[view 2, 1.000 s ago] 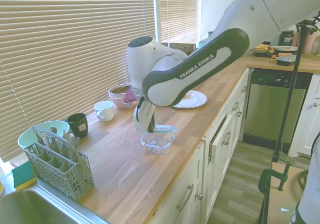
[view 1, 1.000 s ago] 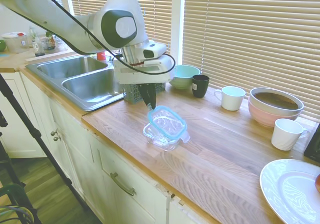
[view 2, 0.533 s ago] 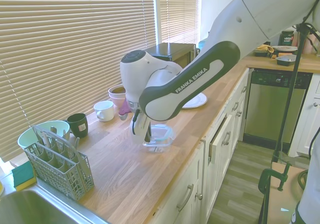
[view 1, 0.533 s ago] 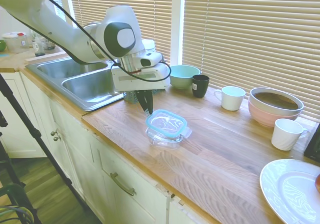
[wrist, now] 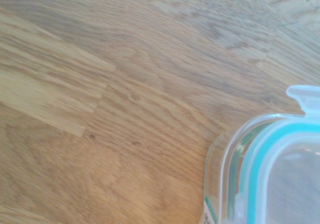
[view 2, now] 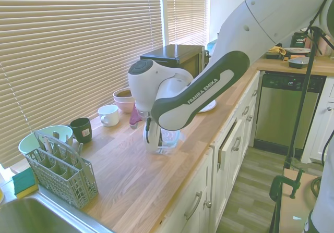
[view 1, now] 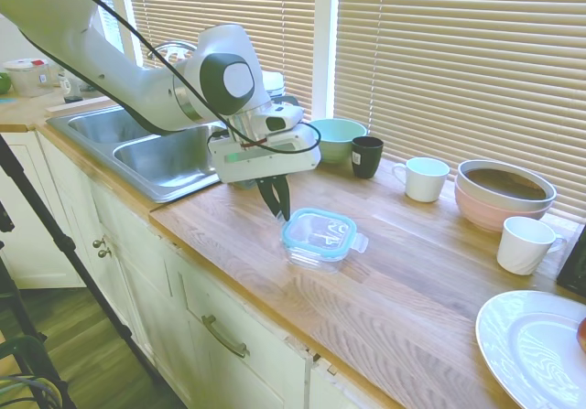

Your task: Cover the lid of the food container

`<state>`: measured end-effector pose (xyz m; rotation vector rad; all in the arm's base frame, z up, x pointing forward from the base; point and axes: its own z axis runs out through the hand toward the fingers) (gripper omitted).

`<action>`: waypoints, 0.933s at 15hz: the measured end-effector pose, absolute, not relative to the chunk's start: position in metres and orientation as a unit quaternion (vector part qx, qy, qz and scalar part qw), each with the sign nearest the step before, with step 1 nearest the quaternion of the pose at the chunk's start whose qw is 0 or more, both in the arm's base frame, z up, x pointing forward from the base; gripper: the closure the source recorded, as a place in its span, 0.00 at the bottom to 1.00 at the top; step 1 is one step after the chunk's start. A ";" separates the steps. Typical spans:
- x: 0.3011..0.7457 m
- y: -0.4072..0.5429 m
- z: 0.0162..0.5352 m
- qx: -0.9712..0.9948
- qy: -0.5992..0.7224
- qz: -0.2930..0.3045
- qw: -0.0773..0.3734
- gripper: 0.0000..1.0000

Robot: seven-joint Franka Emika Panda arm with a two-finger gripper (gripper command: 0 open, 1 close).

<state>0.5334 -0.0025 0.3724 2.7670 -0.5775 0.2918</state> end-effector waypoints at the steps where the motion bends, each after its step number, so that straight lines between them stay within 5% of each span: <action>1: 0.534 -0.004 0.371 0.963 -0.202 0.101 0.149 1.00; 4: 0.535 -0.010 0.365 0.963 -0.198 0.099 0.151 1.00; 5: 0.536 -0.010 0.365 0.963 -0.197 0.100 0.152 0.00; 14: 0.536 -0.001 0.363 0.965 -0.188 0.101 0.153 0.00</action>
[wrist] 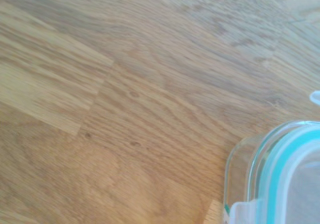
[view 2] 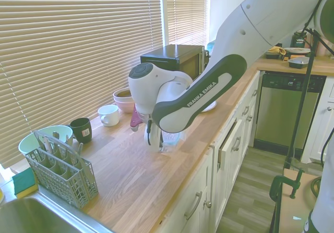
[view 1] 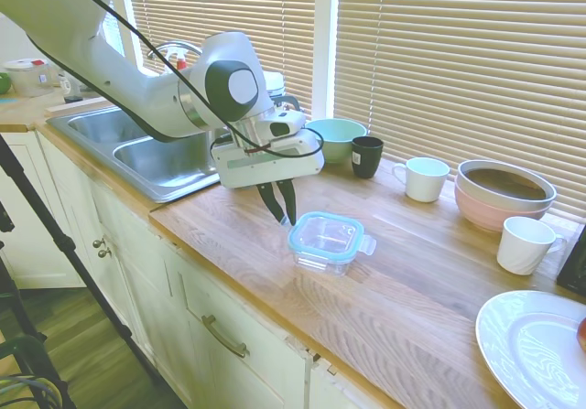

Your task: Cover the lid of the food container

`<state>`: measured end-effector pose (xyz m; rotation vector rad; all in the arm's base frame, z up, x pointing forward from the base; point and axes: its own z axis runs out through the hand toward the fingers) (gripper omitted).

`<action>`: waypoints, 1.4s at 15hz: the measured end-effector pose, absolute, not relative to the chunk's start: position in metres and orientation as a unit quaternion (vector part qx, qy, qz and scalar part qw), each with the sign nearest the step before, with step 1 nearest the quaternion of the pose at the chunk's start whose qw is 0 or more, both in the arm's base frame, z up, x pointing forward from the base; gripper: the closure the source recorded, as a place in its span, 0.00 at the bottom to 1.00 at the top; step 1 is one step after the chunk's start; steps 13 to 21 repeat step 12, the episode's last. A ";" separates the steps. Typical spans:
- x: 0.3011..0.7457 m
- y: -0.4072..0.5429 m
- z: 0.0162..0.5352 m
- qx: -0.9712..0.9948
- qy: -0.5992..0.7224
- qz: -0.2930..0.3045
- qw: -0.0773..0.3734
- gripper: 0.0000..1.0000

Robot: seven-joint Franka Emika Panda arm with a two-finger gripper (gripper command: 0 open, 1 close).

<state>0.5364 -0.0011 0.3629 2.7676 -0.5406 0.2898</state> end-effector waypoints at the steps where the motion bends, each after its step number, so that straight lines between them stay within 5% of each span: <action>1: 0.537 -0.001 0.364 0.965 -0.190 0.103 0.152 0.00; 5: 0.526 0.001 0.394 0.960 -0.215 0.127 0.122 0.00; 12: 0.414 -0.035 0.416 0.934 -0.334 0.121 0.034 0.00; 21: 0.414 -0.035 0.416 0.934 -0.334 0.121 0.034 0.00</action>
